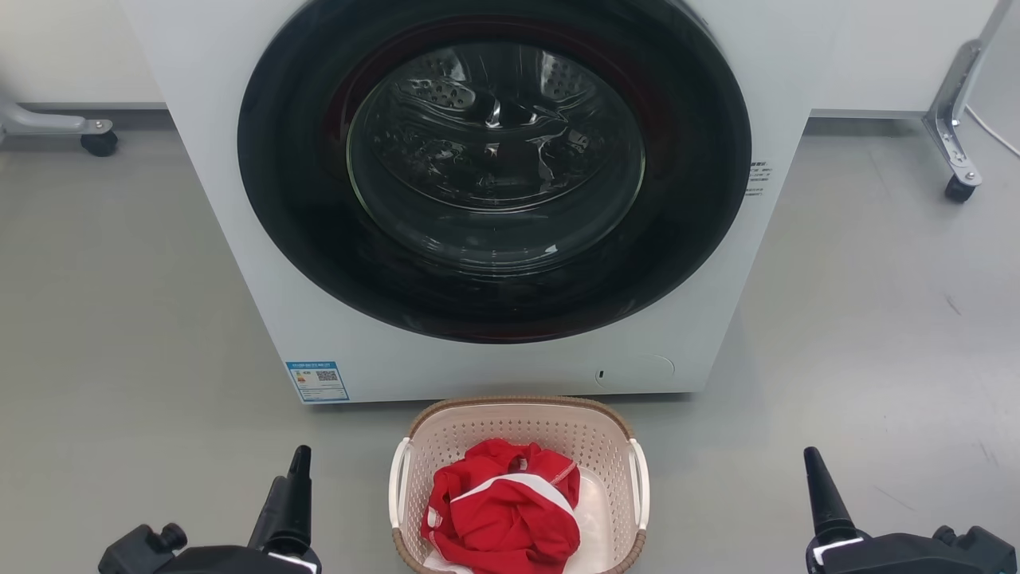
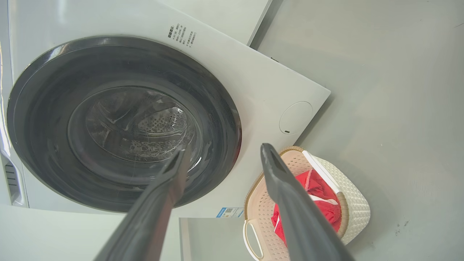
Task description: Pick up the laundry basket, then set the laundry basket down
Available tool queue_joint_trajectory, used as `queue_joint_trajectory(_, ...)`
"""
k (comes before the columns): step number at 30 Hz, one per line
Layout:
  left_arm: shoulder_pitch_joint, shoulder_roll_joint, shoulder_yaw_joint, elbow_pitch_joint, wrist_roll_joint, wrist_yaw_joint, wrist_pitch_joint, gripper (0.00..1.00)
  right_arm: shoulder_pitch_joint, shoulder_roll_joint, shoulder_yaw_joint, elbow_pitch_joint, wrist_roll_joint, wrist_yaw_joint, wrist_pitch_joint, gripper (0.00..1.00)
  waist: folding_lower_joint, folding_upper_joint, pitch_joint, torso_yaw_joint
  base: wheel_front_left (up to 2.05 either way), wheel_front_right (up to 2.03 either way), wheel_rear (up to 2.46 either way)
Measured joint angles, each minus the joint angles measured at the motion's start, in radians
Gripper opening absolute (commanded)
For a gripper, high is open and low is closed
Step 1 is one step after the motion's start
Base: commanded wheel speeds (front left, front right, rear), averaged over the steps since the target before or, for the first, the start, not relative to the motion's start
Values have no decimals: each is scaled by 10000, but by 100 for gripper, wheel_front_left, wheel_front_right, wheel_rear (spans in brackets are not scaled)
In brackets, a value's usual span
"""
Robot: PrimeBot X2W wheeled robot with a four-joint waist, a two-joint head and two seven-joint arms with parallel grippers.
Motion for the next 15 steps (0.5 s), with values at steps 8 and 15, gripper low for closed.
queue_joint_trajectory(8, -2, 174, -487, -182, 1576, 240, -291, 100, -7, -167, 637, -94, -1586, -228, -272, 100, 1, 0, -16, 2, 0, 0, 0)
queue_joint_trajectory(15, -5, 307, -913, -318, 2970, 441, -558, 100, -23, -240, 1101, -113, -2853, -403, -539, 100, 0, 0, -13, 2, 0, 0, 0)
